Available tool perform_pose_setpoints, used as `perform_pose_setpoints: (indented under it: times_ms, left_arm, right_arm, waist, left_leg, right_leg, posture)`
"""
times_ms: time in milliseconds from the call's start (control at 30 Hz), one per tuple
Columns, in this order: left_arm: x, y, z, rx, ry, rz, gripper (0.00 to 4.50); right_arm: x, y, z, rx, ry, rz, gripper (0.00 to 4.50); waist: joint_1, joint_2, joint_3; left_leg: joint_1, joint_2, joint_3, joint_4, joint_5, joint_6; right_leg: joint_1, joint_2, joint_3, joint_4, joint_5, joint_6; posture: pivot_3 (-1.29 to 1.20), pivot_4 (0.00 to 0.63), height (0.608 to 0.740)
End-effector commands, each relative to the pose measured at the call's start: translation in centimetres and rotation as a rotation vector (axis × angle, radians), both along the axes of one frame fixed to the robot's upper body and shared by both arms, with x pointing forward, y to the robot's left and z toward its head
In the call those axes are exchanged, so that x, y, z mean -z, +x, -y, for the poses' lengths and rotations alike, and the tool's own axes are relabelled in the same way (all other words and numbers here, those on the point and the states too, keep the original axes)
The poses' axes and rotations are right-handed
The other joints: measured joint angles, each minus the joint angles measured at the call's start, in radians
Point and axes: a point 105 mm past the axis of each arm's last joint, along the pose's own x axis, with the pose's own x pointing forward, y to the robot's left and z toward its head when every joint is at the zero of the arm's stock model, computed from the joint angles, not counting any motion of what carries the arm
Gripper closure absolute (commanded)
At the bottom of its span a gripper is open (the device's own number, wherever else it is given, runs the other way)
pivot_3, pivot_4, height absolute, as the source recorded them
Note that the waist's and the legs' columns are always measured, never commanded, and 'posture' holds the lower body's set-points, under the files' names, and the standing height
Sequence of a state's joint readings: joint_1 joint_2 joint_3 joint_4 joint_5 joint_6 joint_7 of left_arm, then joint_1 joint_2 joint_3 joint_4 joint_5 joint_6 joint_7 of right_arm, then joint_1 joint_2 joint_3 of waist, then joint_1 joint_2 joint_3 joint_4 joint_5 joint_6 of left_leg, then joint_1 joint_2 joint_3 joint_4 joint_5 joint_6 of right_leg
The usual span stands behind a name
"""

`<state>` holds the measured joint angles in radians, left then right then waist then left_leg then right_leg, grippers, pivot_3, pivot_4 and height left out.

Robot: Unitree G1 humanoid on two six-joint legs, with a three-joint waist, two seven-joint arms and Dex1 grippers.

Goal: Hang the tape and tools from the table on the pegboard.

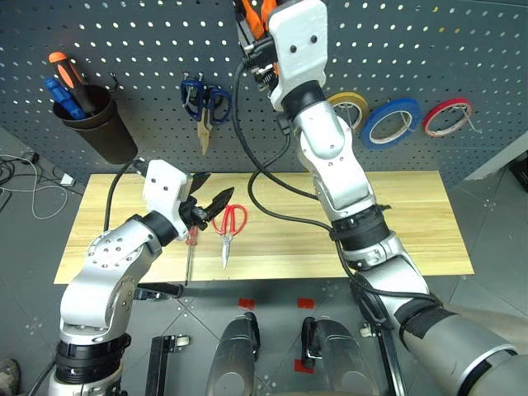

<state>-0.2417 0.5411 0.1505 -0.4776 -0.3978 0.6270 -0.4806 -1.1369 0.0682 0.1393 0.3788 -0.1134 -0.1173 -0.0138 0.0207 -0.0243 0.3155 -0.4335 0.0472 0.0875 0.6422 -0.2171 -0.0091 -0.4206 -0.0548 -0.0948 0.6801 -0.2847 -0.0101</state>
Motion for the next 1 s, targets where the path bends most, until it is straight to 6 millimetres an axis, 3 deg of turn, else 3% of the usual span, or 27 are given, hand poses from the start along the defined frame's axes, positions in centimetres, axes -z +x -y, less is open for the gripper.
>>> perform_pose_setpoints:
  times_ms: [33,367,567,633,733,900,933,1000]
  left_arm:
    - [-0.4,0.2,0.7,0.009,0.003,0.022,1.49]
    - [0.2,0.8,1.2,0.025,0.012,0.019,1.49]
    - [0.9,0.9,1.2,0.027,0.021,0.016,1.49]
    - [1.1,0.9,1.3,0.026,0.021,0.015,1.49]
    - [2.0,0.9,1.4,0.016,0.017,-0.013,1.49]
    - [3.6,1.1,0.8,-0.035,0.042,-0.062,1.49]
    - [3.9,1.1,0.6,-0.046,0.046,-0.075,1.33]
    - [4.7,1.1,0.4,-0.068,0.058,-0.108,0.93]
  right_arm:
    - [-1.5,-0.2,-0.2,0.006,0.015,0.108,2.03]
    - [3.5,3.7,0.6,0.113,-0.062,0.011,2.03]
    - [4.0,4.8,3.0,0.196,-0.023,-0.007,2.03]
    - [4.6,5.2,3.3,0.208,-0.012,-0.047,2.03]
    - [7.2,6.3,4.4,0.207,0.061,-0.205,2.03]
    - [9.2,6.4,4.4,0.173,0.082,-0.318,0.39]
    - [9.4,6.3,4.5,0.169,0.079,-0.336,0.03]
    - [9.8,5.9,4.7,0.154,0.070,-0.359,0.00]
  waist:
    - [0.000,0.000,0.000]
    - [0.003,0.000,0.002]
    - [0.004,0.000,0.004]
    - [0.004,0.000,0.004]
    - [0.004,0.000,0.003]
    - [0.008,0.000,0.003]
    - [0.007,0.000,0.003]
    - [0.005,0.000,0.003]
  left_leg:
    - [0.000,0.000,0.000,0.000,0.000,0.000]
    - [0.000,0.000,0.000,0.001,0.000,0.000]
    - [0.000,0.000,0.000,0.000,0.000,0.000]
    - [0.000,0.000,0.000,0.000,0.000,0.000]
    - [0.000,0.000,0.000,0.001,0.000,0.000]
    - [0.001,0.000,-0.002,0.003,0.000,0.000]
    - [0.001,0.000,-0.002,0.003,0.000,0.000]
    - [0.001,0.000,-0.002,0.003,0.000,0.000]
  right_leg:
    - [0.000,0.000,0.000,0.000,0.000,0.000]
    - [0.000,0.000,0.000,0.000,0.000,0.000]
    - [0.000,0.000,0.000,0.000,0.000,0.000]
    - [0.000,0.000,0.000,0.000,0.000,0.000]
    - [0.001,0.000,0.000,0.001,0.000,0.000]
    - [0.003,-0.001,-0.002,0.001,0.000,0.000]
    - [0.003,-0.001,-0.001,0.001,0.000,0.000]
    - [0.003,-0.001,-0.001,0.001,0.000,0.000]
  posture:
    - [0.13,0.318,0.740]
    - [0.14,0.335,0.740]
    - [0.14,0.337,0.740]
    - [0.13,0.333,0.740]
    - [0.13,0.333,0.740]
    - [0.11,0.327,0.740]
    - [0.10,0.324,0.740]
    - [0.10,0.324,0.740]
